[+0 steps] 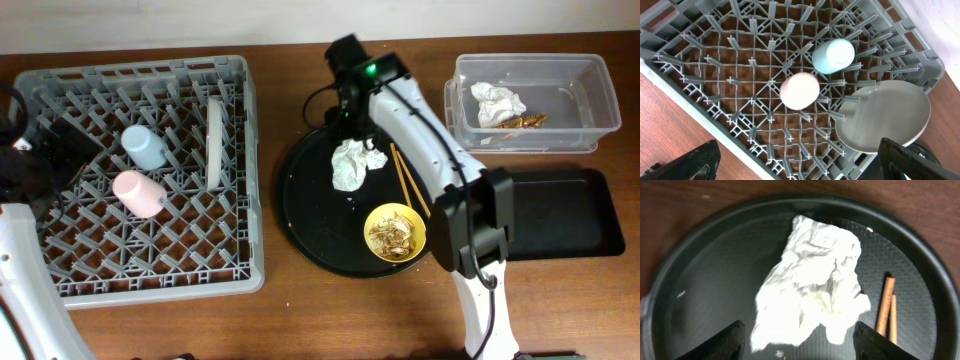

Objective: Sort waste into correct bins and load items into the dishwasher rack
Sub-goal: 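Return the right gripper to the remaining tissue and grasp it, then carry the tissue into the clear bin and release it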

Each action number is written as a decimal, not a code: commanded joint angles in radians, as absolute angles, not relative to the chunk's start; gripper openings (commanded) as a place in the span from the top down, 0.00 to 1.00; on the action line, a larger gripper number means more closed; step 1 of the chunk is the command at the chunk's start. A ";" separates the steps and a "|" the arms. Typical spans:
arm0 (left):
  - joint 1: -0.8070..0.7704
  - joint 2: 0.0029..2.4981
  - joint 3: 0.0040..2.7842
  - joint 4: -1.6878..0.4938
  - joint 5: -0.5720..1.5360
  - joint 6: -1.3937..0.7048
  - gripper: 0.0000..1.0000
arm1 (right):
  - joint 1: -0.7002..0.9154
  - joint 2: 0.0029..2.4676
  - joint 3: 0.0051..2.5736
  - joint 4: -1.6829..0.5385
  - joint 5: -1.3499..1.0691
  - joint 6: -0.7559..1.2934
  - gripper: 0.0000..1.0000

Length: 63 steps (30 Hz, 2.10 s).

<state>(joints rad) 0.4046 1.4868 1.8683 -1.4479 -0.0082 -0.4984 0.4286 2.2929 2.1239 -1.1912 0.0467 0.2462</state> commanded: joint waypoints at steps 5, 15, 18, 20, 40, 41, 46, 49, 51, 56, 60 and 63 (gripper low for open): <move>0.407 1.486 1.873 -1.446 -0.015 -0.508 0.01 | 0.424 2.302 1.937 -1.060 0.107 0.331 0.31; 0.407 1.486 1.872 -1.446 -0.015 -0.508 0.01 | 0.426 2.303 1.847 -0.968 0.048 0.331 0.66; 0.407 1.486 1.872 -1.446 -0.015 -0.508 0.01 | 0.426 2.303 1.847 -0.965 0.025 0.330 0.83; 0.407 1.486 1.872 -1.446 -0.015 -0.508 0.01 | 0.426 2.300 1.851 -0.979 0.020 0.331 0.96; 0.407 1.486 1.872 -1.446 -0.015 -0.508 0.01 | -0.103 2.204 2.590 -1.394 0.090 0.456 0.96; 0.407 1.486 1.872 -1.446 -0.015 -0.508 0.01 | -0.157 2.217 2.588 -1.393 0.090 0.482 0.96; 0.407 1.486 1.872 -1.446 -0.015 -0.508 0.01 | -0.278 2.281 2.588 -1.353 0.052 0.487 0.74; 0.407 1.486 1.872 -1.446 -0.015 -0.508 0.01 | -0.296 2.324 2.588 -1.340 0.031 0.445 0.14; 0.407 1.486 1.872 -1.446 -0.015 -0.508 0.01 | -0.294 2.348 2.588 -1.341 0.025 0.383 0.01; 0.407 1.486 1.872 -1.446 -0.015 -0.508 0.01 | -0.288 2.343 2.589 -1.388 0.030 0.318 0.01; 0.407 1.486 1.872 -1.446 -0.015 -0.508 0.01 | -0.290 2.272 2.595 -1.455 0.030 0.318 0.01; 0.407 1.486 1.872 -1.446 -0.015 -0.508 0.01 | -0.289 2.193 2.599 -1.512 0.030 0.308 0.01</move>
<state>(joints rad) 0.4046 1.4868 1.8683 -1.4475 -0.0086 -0.4988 -0.2932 2.3287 2.5843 -1.4864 0.0326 0.3309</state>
